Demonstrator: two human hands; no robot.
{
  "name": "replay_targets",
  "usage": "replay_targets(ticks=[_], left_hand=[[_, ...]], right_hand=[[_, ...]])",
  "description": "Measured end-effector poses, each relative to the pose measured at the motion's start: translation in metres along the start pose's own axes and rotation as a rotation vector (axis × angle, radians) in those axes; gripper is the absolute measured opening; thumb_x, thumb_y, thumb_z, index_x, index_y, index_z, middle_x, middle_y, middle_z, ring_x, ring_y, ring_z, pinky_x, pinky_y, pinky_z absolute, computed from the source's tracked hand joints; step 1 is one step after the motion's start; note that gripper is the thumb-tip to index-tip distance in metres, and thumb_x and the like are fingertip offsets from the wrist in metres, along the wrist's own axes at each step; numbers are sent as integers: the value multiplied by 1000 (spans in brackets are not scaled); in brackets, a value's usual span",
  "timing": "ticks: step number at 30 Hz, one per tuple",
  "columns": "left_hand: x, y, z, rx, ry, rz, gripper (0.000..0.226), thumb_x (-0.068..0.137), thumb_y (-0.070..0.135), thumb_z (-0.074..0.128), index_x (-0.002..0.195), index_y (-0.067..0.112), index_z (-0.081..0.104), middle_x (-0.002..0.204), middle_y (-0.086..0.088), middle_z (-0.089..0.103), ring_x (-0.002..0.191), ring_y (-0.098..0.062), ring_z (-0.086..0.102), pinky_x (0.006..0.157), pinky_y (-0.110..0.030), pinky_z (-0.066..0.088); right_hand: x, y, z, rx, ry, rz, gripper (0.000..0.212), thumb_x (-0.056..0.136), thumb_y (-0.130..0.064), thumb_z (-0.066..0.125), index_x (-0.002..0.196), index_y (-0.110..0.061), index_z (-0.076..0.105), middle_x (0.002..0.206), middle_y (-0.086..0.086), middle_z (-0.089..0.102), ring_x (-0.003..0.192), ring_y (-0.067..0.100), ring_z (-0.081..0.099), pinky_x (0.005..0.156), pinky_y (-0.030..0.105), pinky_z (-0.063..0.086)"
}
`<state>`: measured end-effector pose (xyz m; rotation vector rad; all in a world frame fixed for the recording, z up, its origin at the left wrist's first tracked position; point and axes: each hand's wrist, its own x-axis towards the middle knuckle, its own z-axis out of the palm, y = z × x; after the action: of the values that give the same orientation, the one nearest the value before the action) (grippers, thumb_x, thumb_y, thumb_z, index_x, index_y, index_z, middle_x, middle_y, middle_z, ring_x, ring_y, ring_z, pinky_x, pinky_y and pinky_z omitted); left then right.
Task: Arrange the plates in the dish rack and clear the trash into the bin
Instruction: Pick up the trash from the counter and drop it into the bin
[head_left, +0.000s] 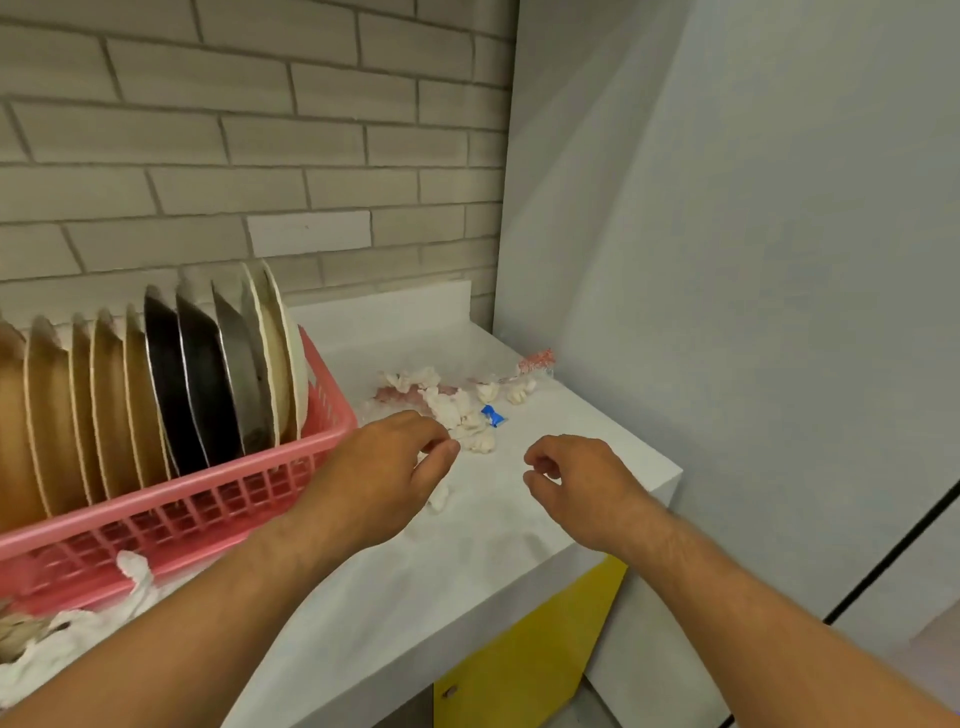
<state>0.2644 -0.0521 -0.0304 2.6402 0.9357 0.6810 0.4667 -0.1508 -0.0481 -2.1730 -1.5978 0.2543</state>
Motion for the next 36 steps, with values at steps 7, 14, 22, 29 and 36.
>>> replay_targets(ticks=[7, 14, 22, 29, 36], left_hand=[[59, -22, 45, 20, 11, -58, 27, 96, 45, 41, 102, 31, 63, 96, 18, 59, 84, -4, 54, 77, -24, 46], [125, -43, 76, 54, 66, -152, 20, 94, 42, 45, 93, 33, 63, 86, 18, 57, 78, -5, 53, 71, -24, 43], [164, -56, 96, 85, 113, -222, 19, 94, 40, 47, 97, 32, 65, 87, 20, 56, 81, -5, 52, 75, -24, 42], [193, -58, 104, 90, 135, -246, 18, 95, 33, 47, 91, 30, 65, 84, 17, 59, 78, -4, 53, 69, -17, 39], [212, -61, 102, 128, 104, -272, 20, 96, 33, 45, 96, 27, 64, 90, 14, 60, 82, -7, 54, 73, -23, 45]], right_hand=[[81, 54, 14, -83, -84, 47, 32, 98, -36, 48, 125, -22, 56, 124, -4, 58, 110, 14, 54, 93, 25, 45], [190, 90, 29, -89, -94, -54, 35, 99, -34, 47, 131, -21, 53, 137, -3, 49, 119, 17, 50, 97, 25, 40], [253, 118, 65, -256, -231, -134, 33, 99, -29, 40, 130, -19, 47, 126, 4, 52, 113, 26, 46, 88, 37, 46], [258, 122, 64, -8, -136, -145, 17, 99, -19, 35, 106, -12, 49, 98, 9, 63, 85, 26, 58, 73, 39, 49], [281, 99, 78, -132, -296, -209, 42, 98, -49, 38, 135, -30, 45, 116, 7, 61, 101, 26, 58, 73, 28, 39]])
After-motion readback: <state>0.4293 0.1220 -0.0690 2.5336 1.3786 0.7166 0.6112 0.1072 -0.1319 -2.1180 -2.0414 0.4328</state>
